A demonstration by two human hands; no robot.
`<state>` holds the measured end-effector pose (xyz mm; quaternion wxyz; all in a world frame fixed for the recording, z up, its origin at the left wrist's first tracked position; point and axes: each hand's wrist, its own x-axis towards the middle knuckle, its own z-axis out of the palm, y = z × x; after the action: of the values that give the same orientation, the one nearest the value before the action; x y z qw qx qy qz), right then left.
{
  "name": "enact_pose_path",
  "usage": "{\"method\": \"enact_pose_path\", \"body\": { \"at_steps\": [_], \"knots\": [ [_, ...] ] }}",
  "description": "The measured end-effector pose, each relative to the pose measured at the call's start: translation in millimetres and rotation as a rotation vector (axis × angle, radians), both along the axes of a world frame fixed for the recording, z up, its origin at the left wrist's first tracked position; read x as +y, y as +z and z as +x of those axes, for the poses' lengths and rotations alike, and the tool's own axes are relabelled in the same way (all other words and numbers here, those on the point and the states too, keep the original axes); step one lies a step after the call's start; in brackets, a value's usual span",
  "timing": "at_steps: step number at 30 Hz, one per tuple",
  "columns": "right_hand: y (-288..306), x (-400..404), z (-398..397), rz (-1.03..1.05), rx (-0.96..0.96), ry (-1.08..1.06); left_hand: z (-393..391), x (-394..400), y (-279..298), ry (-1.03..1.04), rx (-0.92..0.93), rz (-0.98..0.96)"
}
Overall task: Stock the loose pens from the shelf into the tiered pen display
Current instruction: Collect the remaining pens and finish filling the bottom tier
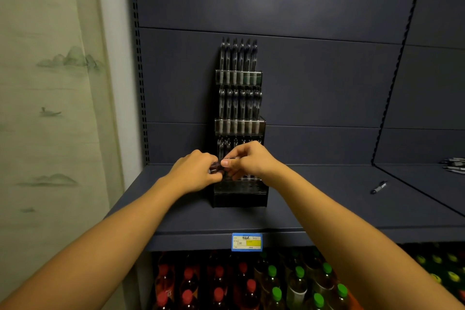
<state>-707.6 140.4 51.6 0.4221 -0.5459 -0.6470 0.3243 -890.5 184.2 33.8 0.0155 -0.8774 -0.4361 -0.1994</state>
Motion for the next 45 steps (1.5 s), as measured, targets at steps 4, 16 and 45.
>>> {"method": "enact_pose_path", "body": {
  "at_steps": [4, 16, 45],
  "knots": [
    [-2.0, -3.5, 0.3, 0.019, 0.095, -0.042, -2.3, -1.5, -0.5, -0.008, -0.025, -0.037],
    [10.6, -12.9, 33.1, 0.024, 0.657, -0.003, -19.2, 2.6, -8.3, 0.027, -0.063, -0.047],
    [19.5, 19.8, 31.9, 0.291, -0.154, -0.379, -27.0, -2.3, -7.8, 0.045, 0.000, -0.006]
  ]
}}
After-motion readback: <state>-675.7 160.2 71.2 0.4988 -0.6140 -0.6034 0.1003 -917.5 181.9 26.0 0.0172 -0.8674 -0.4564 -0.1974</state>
